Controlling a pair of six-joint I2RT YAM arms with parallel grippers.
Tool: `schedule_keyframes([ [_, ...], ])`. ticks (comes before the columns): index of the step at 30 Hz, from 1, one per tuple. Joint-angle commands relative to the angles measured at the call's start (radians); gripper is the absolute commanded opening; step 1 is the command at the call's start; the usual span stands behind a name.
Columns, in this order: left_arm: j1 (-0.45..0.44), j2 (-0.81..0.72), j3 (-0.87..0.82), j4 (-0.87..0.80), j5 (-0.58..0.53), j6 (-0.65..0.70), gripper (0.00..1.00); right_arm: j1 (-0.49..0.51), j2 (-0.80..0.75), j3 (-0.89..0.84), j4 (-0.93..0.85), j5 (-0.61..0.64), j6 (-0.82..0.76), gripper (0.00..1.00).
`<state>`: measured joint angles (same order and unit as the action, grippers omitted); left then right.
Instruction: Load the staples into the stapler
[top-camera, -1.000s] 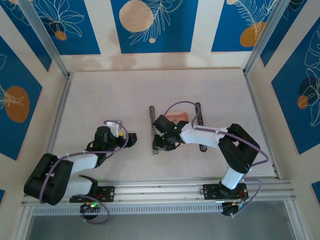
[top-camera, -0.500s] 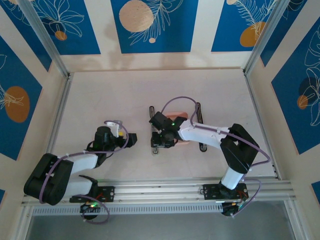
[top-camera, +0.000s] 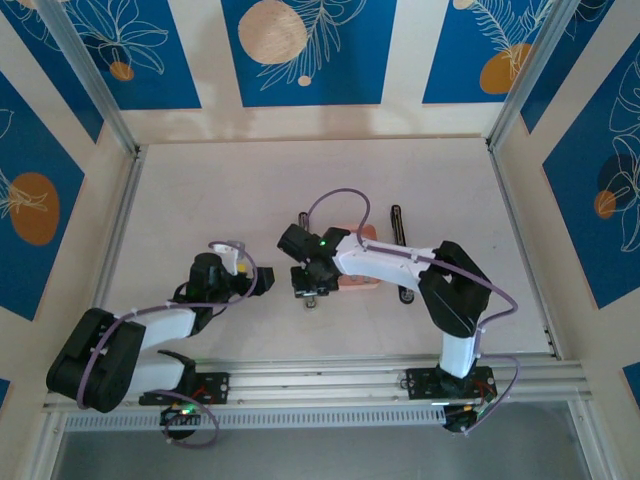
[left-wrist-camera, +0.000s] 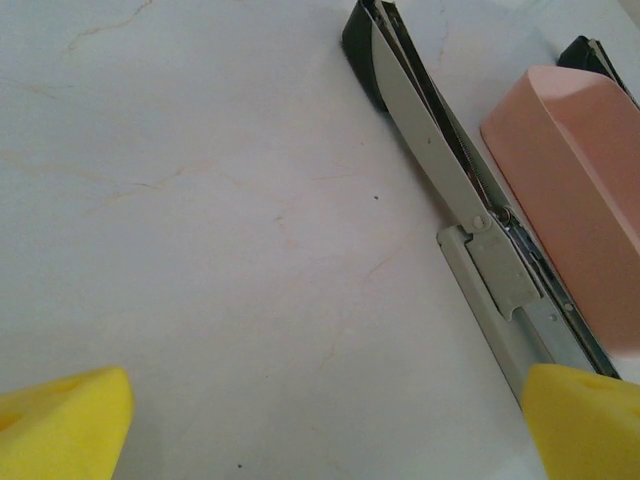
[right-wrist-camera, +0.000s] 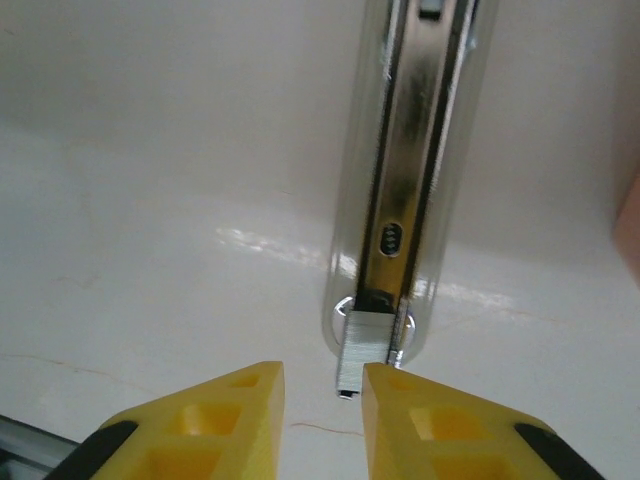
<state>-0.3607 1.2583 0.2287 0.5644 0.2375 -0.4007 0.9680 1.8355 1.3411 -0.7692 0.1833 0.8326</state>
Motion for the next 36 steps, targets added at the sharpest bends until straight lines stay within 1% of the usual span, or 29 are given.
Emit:
schedule_keyframes([
  [1,-0.013,-0.014,-0.012,-0.004,-0.010,0.028,0.99,0.006,0.014,0.034,-0.055,0.002,-0.012,0.28],
  [9,-0.018,-0.018,-0.012,-0.007,-0.018,0.035,0.99,0.009,0.039,0.035,-0.040,-0.016,-0.014,0.28],
  [17,-0.021,-0.017,-0.012,-0.003,-0.022,0.040,1.00,0.008,0.051,0.032,-0.025,-0.030,-0.014,0.25],
  [26,-0.024,-0.015,-0.009,0.002,-0.023,0.040,1.00,0.012,0.025,0.022,0.028,-0.041,-0.032,0.24],
  [30,-0.027,-0.014,-0.008,0.008,-0.023,0.037,1.00,0.011,-0.002,0.012,0.031,-0.024,-0.029,0.24],
  [36,-0.032,-0.014,-0.006,0.003,-0.025,0.039,1.00,0.010,0.009,0.028,-0.048,0.017,-0.011,0.29],
])
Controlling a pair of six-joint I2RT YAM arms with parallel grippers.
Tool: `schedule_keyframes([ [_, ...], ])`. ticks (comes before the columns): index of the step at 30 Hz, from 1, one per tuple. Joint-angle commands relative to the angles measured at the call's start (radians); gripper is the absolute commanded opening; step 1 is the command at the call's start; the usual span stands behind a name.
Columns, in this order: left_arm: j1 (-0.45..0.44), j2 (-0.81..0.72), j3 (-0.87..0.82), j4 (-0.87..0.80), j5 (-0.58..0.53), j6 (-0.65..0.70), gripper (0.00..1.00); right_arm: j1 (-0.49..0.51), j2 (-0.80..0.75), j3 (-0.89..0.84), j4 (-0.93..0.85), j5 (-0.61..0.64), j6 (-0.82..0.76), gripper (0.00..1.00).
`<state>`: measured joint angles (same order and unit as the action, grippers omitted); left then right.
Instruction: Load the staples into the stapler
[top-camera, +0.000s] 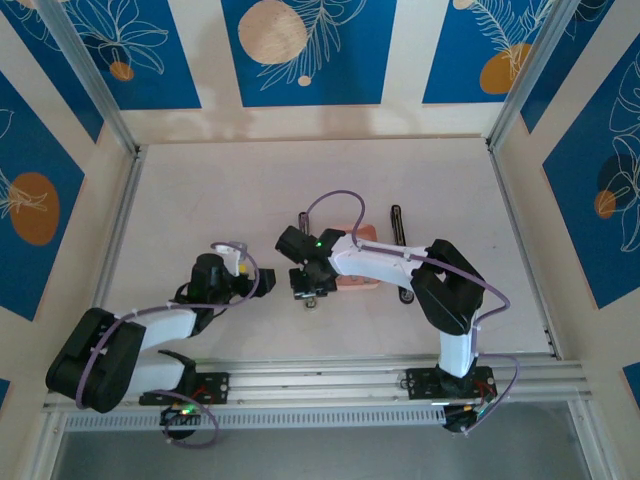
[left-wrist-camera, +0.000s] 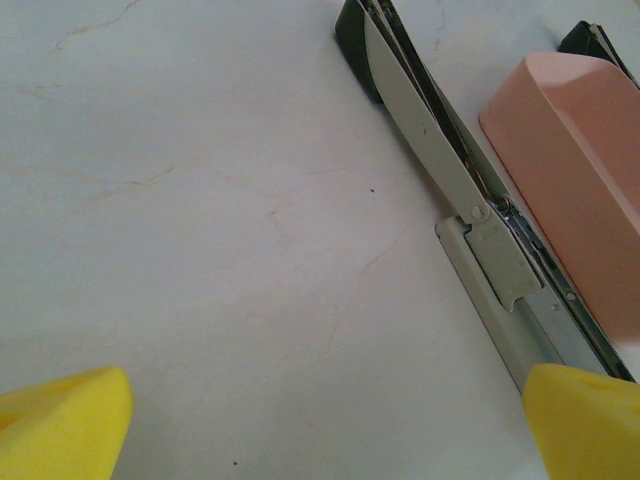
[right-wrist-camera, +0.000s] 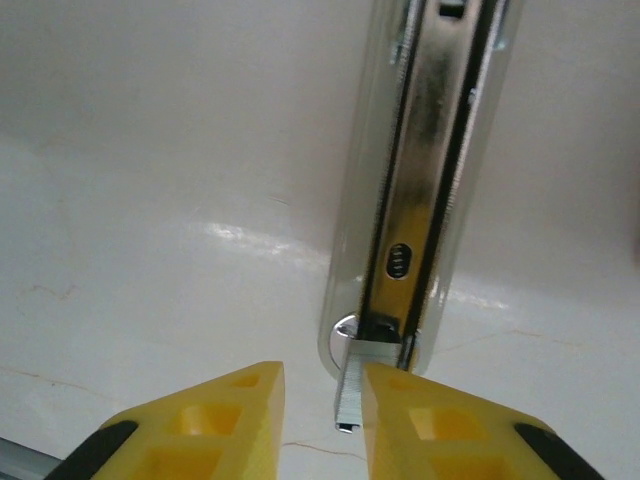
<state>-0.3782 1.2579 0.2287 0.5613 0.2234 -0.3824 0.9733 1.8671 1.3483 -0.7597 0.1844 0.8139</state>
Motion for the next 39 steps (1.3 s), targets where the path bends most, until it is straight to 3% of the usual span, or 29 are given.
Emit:
schedule_keyframes([
  [1,-0.013,-0.014,-0.006,0.005,-0.010,0.022,1.00,0.004,-0.018,0.025,-0.061,0.016,0.005,0.30],
  [17,-0.016,-0.017,-0.008,-0.004,-0.012,0.028,1.00,0.023,0.059,0.083,-0.102,0.024,-0.017,0.33],
  [39,-0.019,-0.022,-0.008,-0.009,-0.013,0.034,1.00,0.031,0.038,0.092,-0.118,0.058,-0.015,0.34],
])
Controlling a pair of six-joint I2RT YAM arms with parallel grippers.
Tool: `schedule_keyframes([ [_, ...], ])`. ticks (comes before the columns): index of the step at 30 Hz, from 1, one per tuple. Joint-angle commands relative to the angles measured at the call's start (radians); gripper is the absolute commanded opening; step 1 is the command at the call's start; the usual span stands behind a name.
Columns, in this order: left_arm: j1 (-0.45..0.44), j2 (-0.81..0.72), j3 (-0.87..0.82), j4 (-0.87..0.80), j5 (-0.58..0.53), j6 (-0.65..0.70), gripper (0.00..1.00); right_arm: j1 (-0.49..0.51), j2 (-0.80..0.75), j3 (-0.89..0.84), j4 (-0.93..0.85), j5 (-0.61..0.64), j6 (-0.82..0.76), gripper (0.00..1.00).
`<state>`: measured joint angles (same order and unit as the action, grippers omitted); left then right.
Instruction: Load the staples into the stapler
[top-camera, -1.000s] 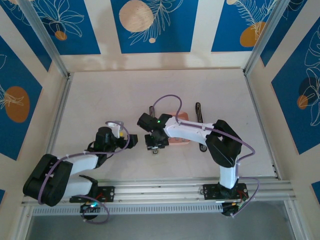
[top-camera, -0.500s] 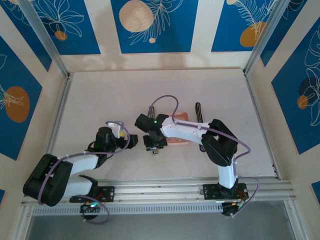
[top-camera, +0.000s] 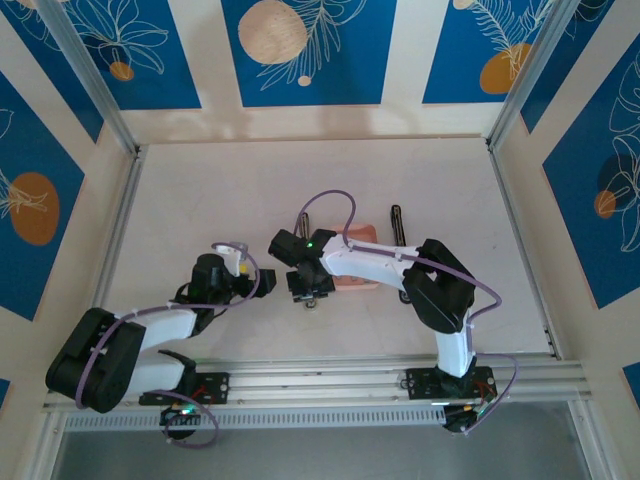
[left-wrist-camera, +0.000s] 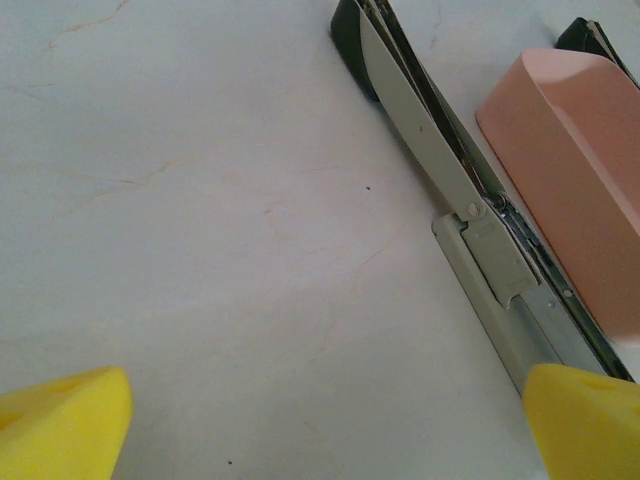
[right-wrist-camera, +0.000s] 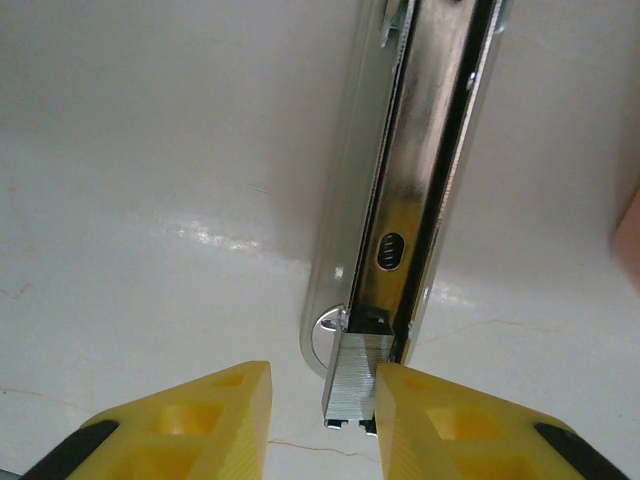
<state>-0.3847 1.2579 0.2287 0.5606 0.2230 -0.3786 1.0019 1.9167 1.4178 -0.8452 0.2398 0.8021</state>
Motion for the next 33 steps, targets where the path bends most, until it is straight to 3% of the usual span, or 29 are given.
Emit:
schedule_keyframes([
  [1,-0.013,-0.023,-0.008,-0.009,-0.014,0.030,1.00,0.002,-0.007,0.023,-0.034,0.002,-0.003,0.34],
  [25,-0.014,-0.025,-0.008,-0.013,-0.016,0.035,1.00,0.004,0.071,0.064,-0.072,-0.025,0.001,0.33],
  [33,-0.015,-0.022,-0.008,-0.008,-0.019,0.039,1.00,0.013,0.026,0.055,-0.020,-0.021,-0.021,0.30],
])
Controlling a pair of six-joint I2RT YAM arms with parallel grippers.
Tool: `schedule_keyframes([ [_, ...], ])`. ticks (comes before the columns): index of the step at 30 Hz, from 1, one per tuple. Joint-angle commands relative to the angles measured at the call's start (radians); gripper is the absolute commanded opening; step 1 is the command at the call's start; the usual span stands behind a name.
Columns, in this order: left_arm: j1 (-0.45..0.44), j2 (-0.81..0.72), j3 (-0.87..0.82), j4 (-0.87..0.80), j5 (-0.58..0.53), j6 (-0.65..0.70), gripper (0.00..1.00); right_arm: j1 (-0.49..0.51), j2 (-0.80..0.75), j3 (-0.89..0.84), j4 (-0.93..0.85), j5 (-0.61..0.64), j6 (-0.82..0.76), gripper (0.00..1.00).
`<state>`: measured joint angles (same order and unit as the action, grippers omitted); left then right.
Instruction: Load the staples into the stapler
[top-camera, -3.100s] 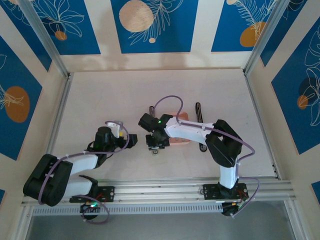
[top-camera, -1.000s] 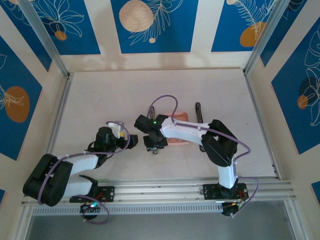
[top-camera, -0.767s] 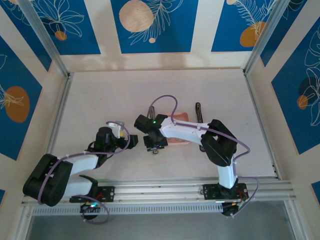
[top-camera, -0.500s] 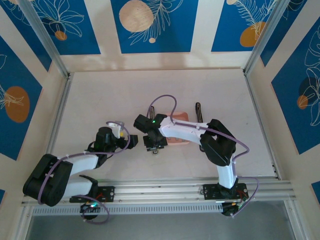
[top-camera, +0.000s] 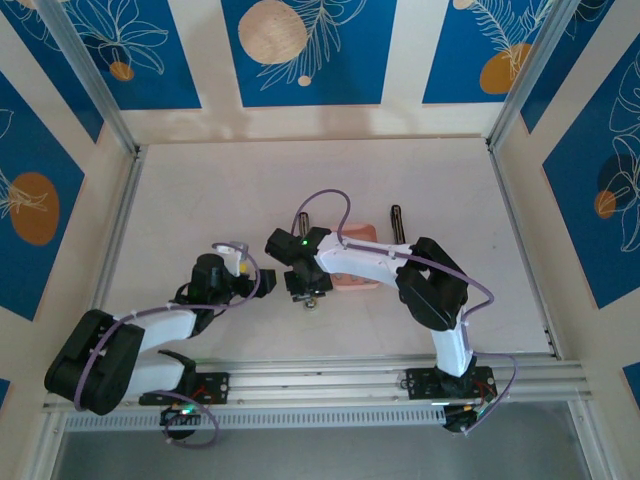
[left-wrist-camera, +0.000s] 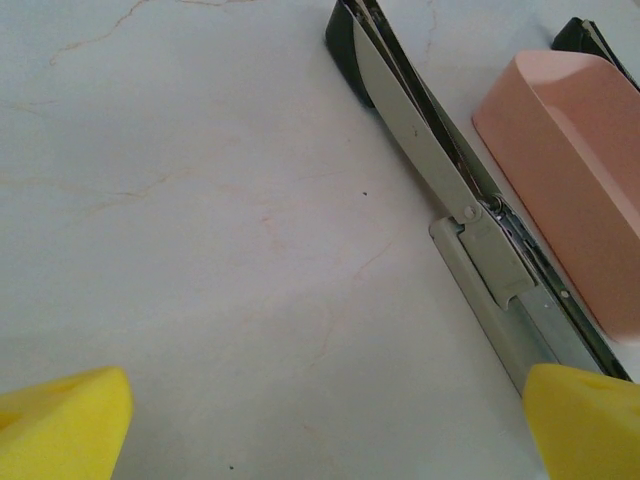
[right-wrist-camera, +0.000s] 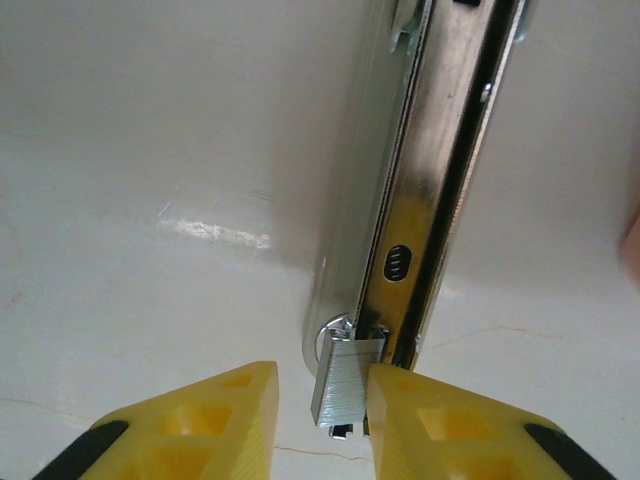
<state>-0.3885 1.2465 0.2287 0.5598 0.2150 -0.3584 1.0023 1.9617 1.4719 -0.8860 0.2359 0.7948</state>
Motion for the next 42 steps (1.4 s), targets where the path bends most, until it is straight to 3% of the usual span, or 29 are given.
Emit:
schedule_keyframes([
  [1,-0.012,-0.010,-0.007,-0.006,-0.011,0.018,1.00,0.013,-0.033,-0.007,0.030,-0.011,-0.014,0.29],
  [7,-0.015,-0.009,-0.005,-0.005,-0.012,0.019,1.00,0.004,-0.083,-0.036,0.046,0.011,0.001,0.29],
  [18,-0.016,-0.004,0.003,-0.008,-0.012,0.024,1.00,-0.003,-0.039,-0.011,-0.006,0.015,0.027,0.33],
  [42,-0.018,-0.005,0.001,-0.018,-0.013,0.025,1.00,-0.013,0.006,-0.015,0.010,-0.023,0.032,0.27],
])
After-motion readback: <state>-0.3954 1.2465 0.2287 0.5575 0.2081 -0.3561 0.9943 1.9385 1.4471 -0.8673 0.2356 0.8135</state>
